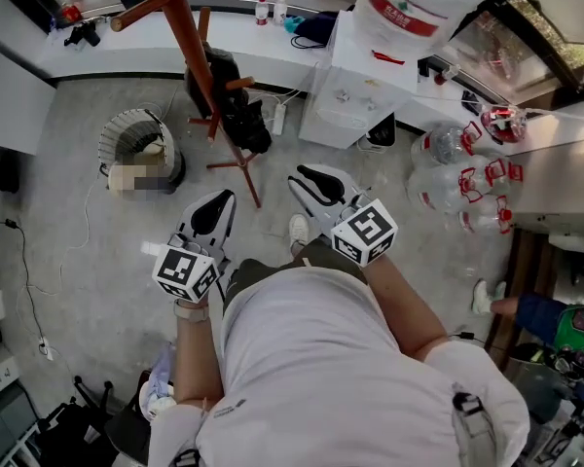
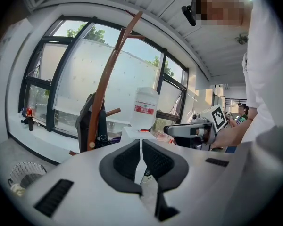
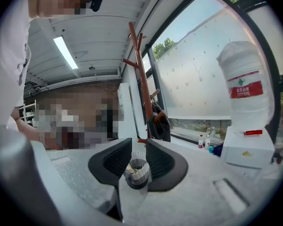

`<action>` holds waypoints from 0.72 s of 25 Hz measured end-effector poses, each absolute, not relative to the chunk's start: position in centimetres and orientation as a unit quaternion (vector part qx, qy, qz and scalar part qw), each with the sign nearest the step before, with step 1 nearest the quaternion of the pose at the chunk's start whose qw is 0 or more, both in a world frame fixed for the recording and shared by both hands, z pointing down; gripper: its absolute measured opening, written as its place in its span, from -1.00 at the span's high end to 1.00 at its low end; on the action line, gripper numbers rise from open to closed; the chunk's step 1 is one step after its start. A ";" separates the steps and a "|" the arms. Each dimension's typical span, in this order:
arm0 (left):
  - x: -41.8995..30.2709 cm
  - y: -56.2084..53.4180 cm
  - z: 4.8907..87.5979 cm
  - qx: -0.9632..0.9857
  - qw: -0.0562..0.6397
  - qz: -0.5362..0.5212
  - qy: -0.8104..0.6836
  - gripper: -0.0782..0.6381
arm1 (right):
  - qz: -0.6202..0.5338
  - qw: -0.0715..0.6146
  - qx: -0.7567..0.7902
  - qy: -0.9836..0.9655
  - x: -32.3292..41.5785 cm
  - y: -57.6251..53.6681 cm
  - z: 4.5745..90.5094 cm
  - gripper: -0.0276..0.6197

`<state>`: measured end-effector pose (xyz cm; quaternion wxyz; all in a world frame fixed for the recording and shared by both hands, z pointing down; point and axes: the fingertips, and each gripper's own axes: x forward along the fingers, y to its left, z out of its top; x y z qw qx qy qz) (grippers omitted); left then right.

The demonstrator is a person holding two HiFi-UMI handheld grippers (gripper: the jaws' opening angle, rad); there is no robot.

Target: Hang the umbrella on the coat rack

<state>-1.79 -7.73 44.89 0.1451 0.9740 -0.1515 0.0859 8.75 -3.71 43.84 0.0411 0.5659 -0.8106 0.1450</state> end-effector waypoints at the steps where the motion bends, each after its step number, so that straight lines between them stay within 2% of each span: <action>1: -1.6 -7.6 44.7 0.975 0.142 0.085 -0.149 0.78 | 0.143 0.040 0.569 -0.809 8.8 -3.3 43.6 0.61; 18: -1.6 -6.1 42.5 0.981 0.114 0.079 -0.134 0.77 | 0.126 0.035 0.584 -0.801 8.5 1.0 41.3 0.64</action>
